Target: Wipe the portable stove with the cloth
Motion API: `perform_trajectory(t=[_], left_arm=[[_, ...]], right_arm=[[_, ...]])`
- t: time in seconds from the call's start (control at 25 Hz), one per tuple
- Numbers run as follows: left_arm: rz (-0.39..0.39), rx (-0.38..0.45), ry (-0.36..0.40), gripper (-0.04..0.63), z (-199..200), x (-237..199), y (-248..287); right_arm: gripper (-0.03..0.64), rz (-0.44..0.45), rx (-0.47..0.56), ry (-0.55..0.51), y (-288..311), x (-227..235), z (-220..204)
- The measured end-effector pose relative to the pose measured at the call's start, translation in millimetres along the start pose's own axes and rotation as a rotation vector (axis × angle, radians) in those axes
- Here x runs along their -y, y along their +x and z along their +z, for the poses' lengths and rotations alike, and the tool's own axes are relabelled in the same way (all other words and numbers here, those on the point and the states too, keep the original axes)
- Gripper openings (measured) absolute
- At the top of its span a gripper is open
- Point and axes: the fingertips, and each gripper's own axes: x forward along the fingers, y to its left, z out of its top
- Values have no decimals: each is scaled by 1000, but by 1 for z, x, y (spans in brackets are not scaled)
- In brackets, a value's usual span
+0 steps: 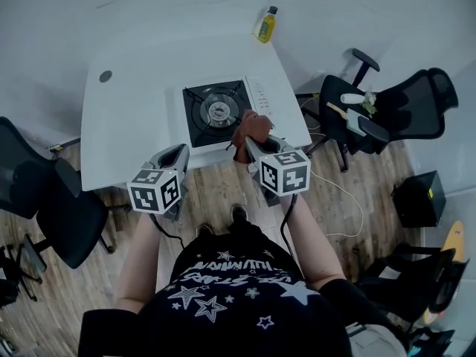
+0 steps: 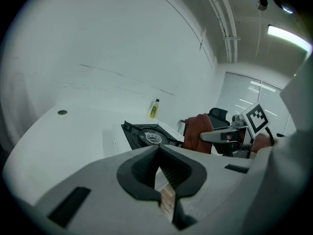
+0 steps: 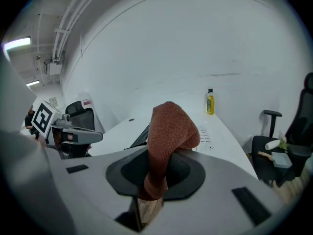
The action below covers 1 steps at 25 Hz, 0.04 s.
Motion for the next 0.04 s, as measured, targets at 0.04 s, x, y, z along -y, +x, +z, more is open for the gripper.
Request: perform_trajectory(t=[0.04], left_arm=[[-2,1,-1,6,0,1,0]], right_arm=[[69,-5,1,5,-2,2,0]])
